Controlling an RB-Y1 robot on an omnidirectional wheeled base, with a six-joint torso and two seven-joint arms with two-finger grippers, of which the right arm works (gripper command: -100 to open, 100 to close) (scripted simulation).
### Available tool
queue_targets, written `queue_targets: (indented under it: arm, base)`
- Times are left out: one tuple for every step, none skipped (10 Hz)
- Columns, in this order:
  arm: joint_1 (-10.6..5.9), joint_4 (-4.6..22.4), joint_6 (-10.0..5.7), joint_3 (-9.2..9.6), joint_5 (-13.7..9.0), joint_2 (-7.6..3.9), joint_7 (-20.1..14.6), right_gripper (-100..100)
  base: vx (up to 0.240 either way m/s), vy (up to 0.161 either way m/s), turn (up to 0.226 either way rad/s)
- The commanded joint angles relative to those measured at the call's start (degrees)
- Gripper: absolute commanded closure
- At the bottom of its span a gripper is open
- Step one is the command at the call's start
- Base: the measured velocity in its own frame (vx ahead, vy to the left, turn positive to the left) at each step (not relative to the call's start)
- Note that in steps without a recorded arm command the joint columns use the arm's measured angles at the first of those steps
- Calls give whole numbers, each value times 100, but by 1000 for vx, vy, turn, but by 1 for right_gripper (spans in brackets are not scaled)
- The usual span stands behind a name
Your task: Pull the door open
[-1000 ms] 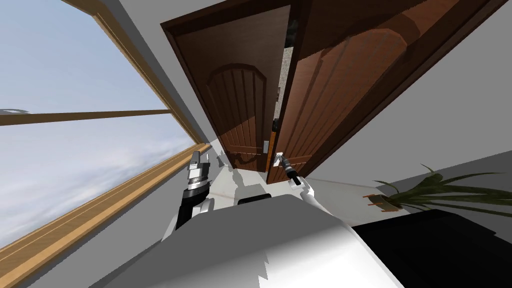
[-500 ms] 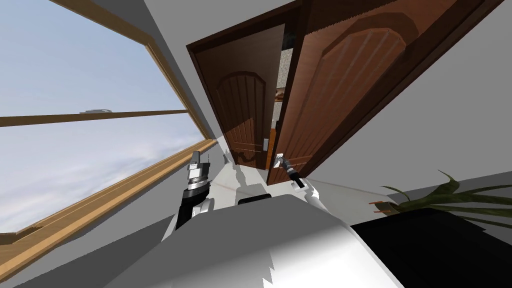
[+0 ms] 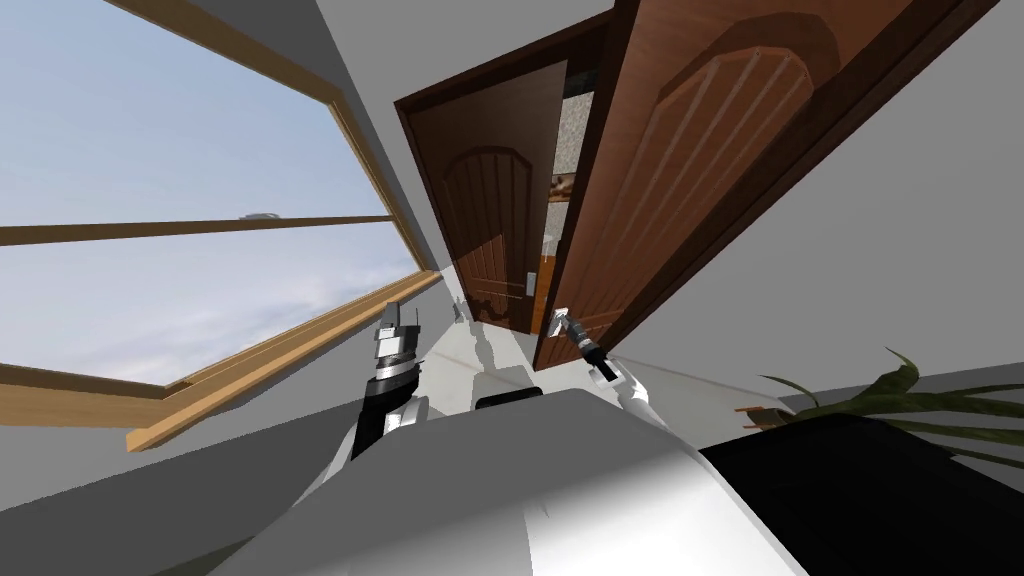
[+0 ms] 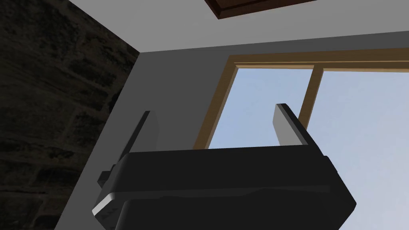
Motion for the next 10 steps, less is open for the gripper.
queue_targets:
  arm:
    - [135,-7,-188,62,45,-95,-130,100]
    - [193,-22,-275,78,64,-153,-196,100]
    - [242,-35,-347,92,79,-202,-250,100]
    - [287,-47,-415,104,94,-247,-301,100]
    - [269,-28,-345,85,85,-227,-257,100]
    - [304,32,-508,110,110,-314,-338,100]
    - [308,45,-549,115,115,-336,-358,100]
    - [323,89,-683,132,132,-409,-422,100]
    - [333,121,-780,145,145,-462,-468,100]
    - [343,153,-878,157,157,-515,-515,100]
  base:
    - [-215,-117,130]
    - [-186,-93,82]
    - [-166,-63,63]
    - [-175,-70,56]
    - [-84,-38,4]
    - [-160,-63,98]
    - [-201,-108,138]
    - [-191,-124,137]
    - [-238,-133,170]
    - [-214,-116,123]
